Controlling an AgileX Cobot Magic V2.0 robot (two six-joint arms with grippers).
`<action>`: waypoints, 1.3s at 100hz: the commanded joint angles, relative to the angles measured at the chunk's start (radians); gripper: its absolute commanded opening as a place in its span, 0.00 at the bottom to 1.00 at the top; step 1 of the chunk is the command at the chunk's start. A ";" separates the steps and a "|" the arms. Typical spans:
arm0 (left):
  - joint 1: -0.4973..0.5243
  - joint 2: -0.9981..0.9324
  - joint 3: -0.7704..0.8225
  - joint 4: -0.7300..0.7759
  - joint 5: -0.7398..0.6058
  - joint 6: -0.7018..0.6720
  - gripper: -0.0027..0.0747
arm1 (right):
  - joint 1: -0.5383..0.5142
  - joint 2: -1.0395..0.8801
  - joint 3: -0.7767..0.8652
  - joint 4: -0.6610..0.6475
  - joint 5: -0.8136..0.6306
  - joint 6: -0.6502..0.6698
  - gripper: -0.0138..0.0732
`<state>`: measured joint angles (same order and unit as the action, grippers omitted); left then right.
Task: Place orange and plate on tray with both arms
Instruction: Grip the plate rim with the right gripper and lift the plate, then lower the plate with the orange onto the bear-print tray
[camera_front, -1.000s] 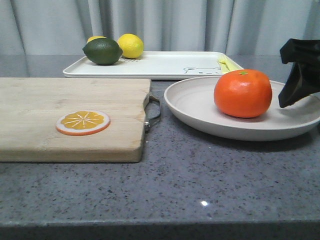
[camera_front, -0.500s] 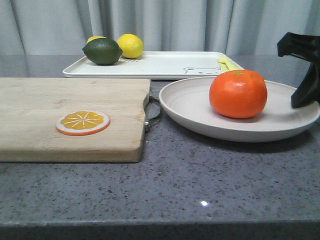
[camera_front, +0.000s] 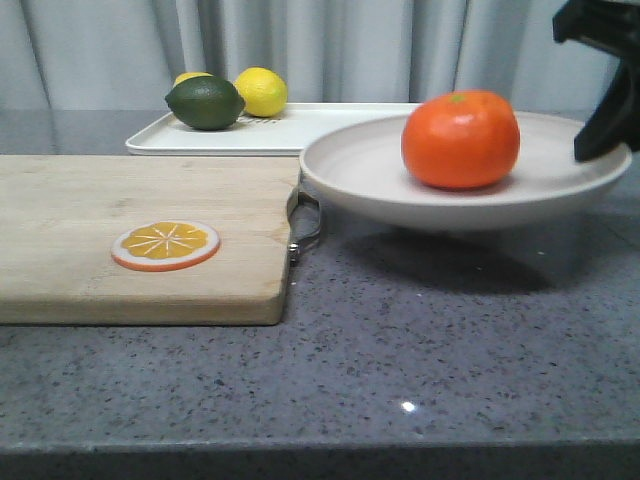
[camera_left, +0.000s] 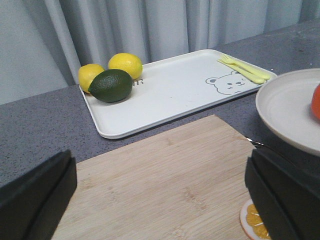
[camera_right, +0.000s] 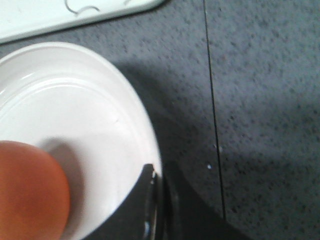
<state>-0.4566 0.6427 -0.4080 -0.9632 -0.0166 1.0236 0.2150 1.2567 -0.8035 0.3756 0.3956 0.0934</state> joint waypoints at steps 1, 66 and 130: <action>0.003 -0.002 -0.029 -0.008 -0.050 -0.001 0.89 | 0.001 -0.036 -0.098 0.006 -0.020 -0.010 0.09; 0.003 -0.002 -0.029 -0.008 -0.050 -0.001 0.89 | 0.001 0.410 -0.711 0.085 -0.034 -0.010 0.09; 0.003 -0.002 -0.029 -0.015 -0.050 -0.001 0.89 | -0.017 0.824 -1.203 0.085 0.153 -0.010 0.09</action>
<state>-0.4566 0.6427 -0.4080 -0.9718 -0.0166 1.0236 0.2132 2.1338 -1.9557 0.4345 0.5980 0.0919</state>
